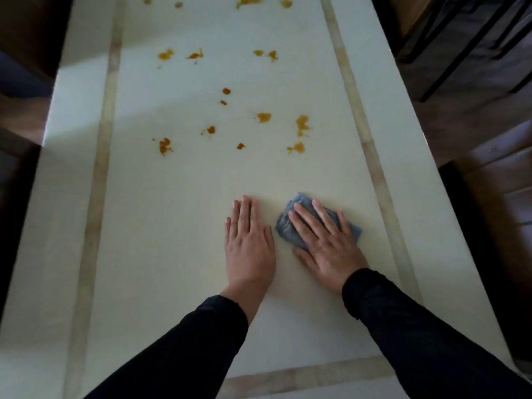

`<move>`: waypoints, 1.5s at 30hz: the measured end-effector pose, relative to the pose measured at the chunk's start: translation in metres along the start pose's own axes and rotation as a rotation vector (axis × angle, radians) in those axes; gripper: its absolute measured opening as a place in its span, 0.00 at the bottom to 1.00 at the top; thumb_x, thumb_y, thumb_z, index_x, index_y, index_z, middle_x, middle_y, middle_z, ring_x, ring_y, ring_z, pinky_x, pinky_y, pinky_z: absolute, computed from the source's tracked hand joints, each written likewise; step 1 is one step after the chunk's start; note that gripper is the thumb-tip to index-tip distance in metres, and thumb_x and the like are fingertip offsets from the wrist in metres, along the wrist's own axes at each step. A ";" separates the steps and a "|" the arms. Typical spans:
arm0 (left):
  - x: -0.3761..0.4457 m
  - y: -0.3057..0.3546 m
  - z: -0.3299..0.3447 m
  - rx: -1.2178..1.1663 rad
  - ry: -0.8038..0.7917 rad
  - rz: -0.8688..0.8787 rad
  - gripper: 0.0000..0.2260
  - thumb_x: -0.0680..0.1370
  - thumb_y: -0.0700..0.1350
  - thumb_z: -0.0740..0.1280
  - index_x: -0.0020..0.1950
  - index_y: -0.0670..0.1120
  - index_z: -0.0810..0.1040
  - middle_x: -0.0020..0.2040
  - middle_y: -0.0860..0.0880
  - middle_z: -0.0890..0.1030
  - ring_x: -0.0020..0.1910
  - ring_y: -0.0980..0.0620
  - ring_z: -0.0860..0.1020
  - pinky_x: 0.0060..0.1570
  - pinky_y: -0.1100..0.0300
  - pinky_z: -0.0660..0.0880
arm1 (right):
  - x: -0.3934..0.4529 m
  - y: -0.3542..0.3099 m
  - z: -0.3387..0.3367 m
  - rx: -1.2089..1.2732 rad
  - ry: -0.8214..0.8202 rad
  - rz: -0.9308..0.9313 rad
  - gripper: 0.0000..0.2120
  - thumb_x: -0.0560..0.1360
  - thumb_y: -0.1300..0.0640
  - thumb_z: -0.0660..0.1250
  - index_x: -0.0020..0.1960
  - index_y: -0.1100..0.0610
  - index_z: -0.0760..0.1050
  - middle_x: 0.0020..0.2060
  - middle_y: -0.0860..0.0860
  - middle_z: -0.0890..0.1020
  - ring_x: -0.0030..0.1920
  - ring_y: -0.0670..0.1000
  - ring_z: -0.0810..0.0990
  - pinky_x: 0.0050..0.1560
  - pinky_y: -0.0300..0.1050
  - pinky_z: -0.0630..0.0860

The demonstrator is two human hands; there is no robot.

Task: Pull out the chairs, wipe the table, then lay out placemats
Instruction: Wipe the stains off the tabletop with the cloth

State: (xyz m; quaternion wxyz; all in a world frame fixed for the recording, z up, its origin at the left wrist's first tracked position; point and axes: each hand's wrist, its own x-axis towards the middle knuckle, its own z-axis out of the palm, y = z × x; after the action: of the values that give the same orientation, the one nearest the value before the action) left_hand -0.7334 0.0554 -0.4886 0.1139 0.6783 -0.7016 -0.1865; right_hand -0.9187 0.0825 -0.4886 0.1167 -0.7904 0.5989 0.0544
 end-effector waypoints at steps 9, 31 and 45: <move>0.046 -0.079 -0.066 -0.142 0.169 -0.130 0.21 0.77 0.37 0.61 0.70 0.47 0.74 0.71 0.49 0.72 0.70 0.48 0.67 0.71 0.55 0.63 | 0.068 -0.062 -0.013 0.087 0.009 0.467 0.38 0.80 0.37 0.46 0.81 0.58 0.41 0.81 0.56 0.42 0.80 0.64 0.42 0.74 0.72 0.47; 0.080 -0.182 -0.083 -0.101 0.259 -0.202 0.26 0.82 0.49 0.58 0.79 0.42 0.59 0.77 0.42 0.63 0.78 0.46 0.59 0.75 0.50 0.60 | 0.130 -0.169 -0.009 -0.045 -0.017 -0.277 0.36 0.79 0.36 0.53 0.81 0.53 0.53 0.81 0.51 0.52 0.80 0.59 0.46 0.73 0.71 0.55; 0.102 -0.168 -0.087 -0.092 0.252 -0.289 0.27 0.82 0.55 0.49 0.79 0.46 0.62 0.76 0.44 0.66 0.78 0.46 0.58 0.76 0.50 0.56 | 0.236 -0.186 -0.030 -0.078 -0.006 -0.374 0.35 0.81 0.39 0.51 0.81 0.47 0.38 0.81 0.44 0.40 0.79 0.56 0.34 0.74 0.72 0.42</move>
State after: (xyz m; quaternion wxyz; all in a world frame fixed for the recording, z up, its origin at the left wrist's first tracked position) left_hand -0.5505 -0.0573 -0.4887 0.2039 0.7840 -0.5677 -0.1463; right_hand -0.6763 -0.0975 -0.4909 0.0957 -0.8917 0.4386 0.0572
